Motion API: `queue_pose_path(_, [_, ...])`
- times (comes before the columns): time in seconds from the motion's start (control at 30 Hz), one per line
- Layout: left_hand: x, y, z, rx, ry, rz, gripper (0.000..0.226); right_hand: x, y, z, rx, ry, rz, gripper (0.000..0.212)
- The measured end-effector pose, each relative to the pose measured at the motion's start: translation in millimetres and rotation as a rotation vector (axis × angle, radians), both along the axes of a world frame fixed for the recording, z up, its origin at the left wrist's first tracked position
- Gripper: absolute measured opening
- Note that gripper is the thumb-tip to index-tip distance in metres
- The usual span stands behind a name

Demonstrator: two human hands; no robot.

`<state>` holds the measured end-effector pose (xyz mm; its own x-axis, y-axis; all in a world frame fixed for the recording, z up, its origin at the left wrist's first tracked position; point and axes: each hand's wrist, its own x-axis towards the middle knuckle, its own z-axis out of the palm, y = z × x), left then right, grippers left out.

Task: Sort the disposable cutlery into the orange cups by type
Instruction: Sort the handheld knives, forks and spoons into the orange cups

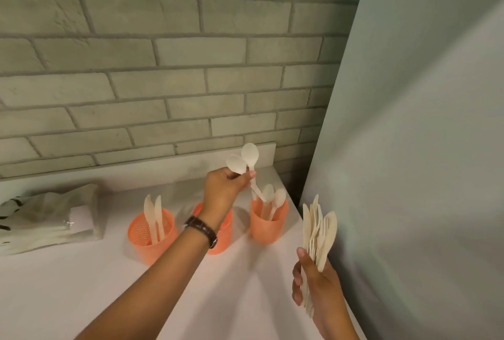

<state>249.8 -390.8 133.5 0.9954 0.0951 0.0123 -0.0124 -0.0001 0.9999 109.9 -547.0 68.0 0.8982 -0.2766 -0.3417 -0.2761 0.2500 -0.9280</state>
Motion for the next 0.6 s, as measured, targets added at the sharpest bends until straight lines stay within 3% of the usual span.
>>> queue_pose_path(0.13, [21.8,-27.0,-33.5,0.196,0.074,-0.04,0.018,-0.9,1.5,3.4,0.054,-0.016,0.018,0.016])
queue_pose_path(0.23, [23.8,-37.9,-54.8,0.223,0.155,-0.061,0.024,-0.1,1.4,7.8,0.105,-0.026,0.041,0.018])
queue_pose_path(0.33, [21.4,-35.2,-57.8,0.306,0.185,-0.098,0.016,1.6,3.2,11.1,0.175,-0.024,0.073,0.026])
queue_pose_path(0.4, [20.4,-25.1,-54.9,0.355,0.181,-0.103,0.054,2.4,5.0,13.8,0.228,-0.029,0.098,0.033])
queue_pose_path(0.47, [6.8,-11.8,-41.8,0.379,0.134,-0.091,0.064,2.7,7.9,16.7,0.275,-0.044,0.135,0.032])
queue_pose_path(0.6, [-41.9,12.1,-21.8,0.214,0.088,-0.106,0.018,3.9,20.0,20.4,0.319,-0.067,0.245,0.035])
